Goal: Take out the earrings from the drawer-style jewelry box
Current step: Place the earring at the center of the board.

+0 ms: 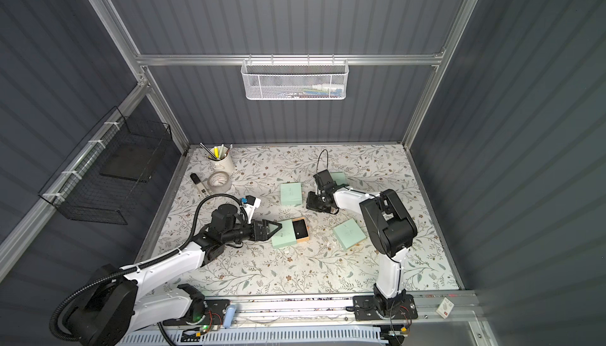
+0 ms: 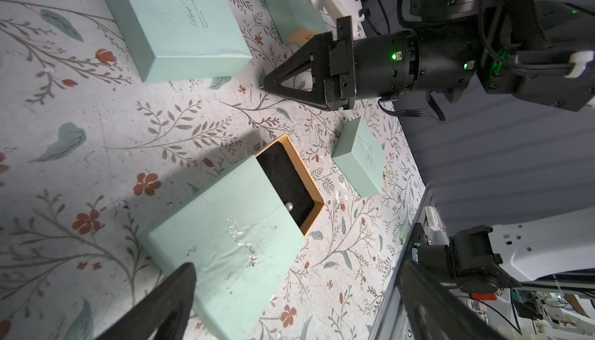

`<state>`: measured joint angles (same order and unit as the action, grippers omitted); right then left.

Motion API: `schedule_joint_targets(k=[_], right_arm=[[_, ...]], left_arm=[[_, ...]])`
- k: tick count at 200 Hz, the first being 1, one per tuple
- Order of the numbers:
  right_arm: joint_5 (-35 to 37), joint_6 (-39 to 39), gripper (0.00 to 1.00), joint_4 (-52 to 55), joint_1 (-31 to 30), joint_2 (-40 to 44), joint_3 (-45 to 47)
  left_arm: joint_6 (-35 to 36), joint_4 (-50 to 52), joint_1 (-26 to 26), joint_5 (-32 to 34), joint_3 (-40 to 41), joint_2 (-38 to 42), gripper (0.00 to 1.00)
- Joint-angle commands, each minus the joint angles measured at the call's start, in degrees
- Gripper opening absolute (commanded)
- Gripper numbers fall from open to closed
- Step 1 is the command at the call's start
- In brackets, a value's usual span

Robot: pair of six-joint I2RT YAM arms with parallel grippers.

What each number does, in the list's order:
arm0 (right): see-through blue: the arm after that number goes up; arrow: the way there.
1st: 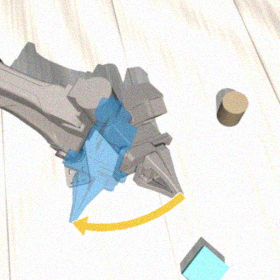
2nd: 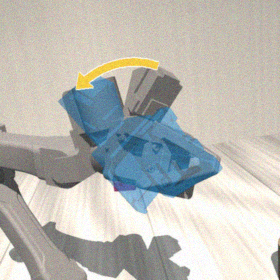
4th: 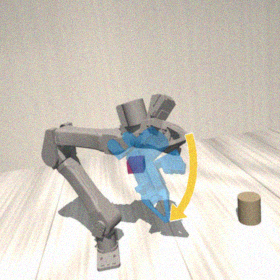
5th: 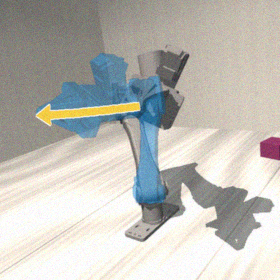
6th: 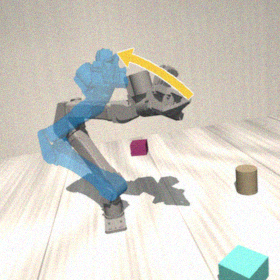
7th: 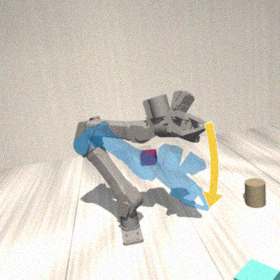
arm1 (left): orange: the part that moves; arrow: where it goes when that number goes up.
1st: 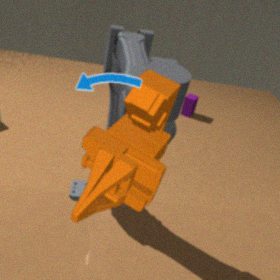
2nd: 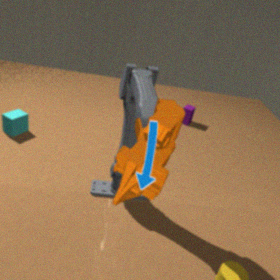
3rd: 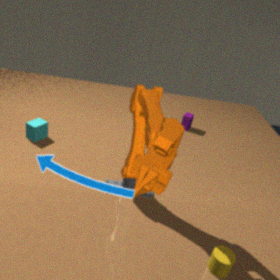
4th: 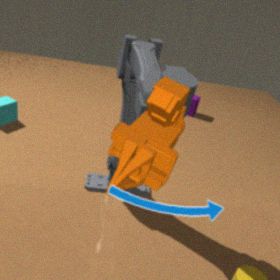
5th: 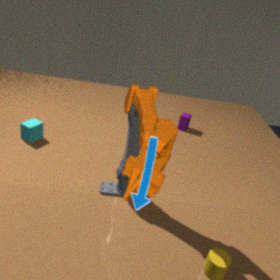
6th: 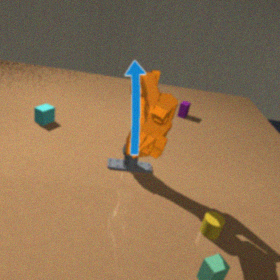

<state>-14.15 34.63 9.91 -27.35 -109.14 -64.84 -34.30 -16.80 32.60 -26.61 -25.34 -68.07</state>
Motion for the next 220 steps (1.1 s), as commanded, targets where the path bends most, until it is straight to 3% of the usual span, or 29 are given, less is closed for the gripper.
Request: schedule_joint_targets(k=[1, 220], right_arm=[[-0.2, -0.5, 0.10, 0.9, 0.5, -1.5, -1.3], [-2.2, 0.3, 0.14, -0.9, 2.1, -2.0, 1.8]], left_arm=[[-0.6, -1.4, 0.3, 0.2, -0.5, -0.7, 1.00], [-2.2, -4.5, 0.3, -0.5, -1.0, -4.4, 1.00]])
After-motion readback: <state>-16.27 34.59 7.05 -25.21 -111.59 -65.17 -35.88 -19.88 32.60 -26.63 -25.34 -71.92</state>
